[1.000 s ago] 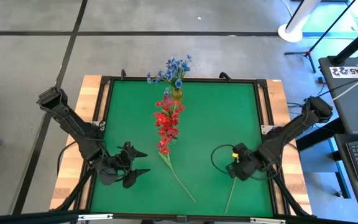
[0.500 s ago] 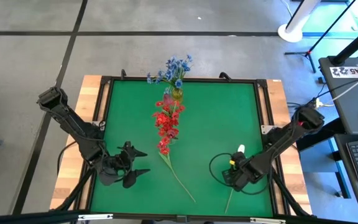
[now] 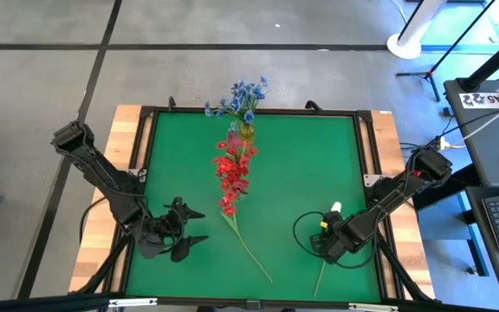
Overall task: Sort flowers into vase by color
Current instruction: Put the white blue flower into the yellow vase
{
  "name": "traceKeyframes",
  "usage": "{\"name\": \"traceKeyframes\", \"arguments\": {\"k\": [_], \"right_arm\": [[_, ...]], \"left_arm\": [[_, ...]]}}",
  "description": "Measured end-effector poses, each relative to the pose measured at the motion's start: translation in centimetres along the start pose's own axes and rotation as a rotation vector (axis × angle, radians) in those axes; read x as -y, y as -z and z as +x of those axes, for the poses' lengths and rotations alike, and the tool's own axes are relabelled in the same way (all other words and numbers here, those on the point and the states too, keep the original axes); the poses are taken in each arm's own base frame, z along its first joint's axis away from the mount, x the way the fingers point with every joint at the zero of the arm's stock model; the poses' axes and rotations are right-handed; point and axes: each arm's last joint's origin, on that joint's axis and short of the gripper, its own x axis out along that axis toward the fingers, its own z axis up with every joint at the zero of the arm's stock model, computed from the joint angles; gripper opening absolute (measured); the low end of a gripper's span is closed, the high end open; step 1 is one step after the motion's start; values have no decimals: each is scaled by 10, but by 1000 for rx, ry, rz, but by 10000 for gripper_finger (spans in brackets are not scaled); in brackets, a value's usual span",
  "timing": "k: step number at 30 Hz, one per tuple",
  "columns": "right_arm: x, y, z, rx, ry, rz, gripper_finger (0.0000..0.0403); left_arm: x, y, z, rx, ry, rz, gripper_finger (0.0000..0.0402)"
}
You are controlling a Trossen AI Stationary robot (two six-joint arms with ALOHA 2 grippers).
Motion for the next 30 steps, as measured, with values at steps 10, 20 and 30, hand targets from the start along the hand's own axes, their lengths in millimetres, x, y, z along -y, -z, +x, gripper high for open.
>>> {"name": "traceKeyframes", "arguments": {"k": [10,20,30], "right_arm": [[11,-10,-20,119,-63,-80,9],[22,-29,-66,525,-365,-59,6],[16,-62,-105,1278,-561,-78,2]], "left_arm": [[0,0,0,2,2,-9,330],[1,-1,0,15,6,-5,330],[10,-39,-16,183,194,141,330]]}}
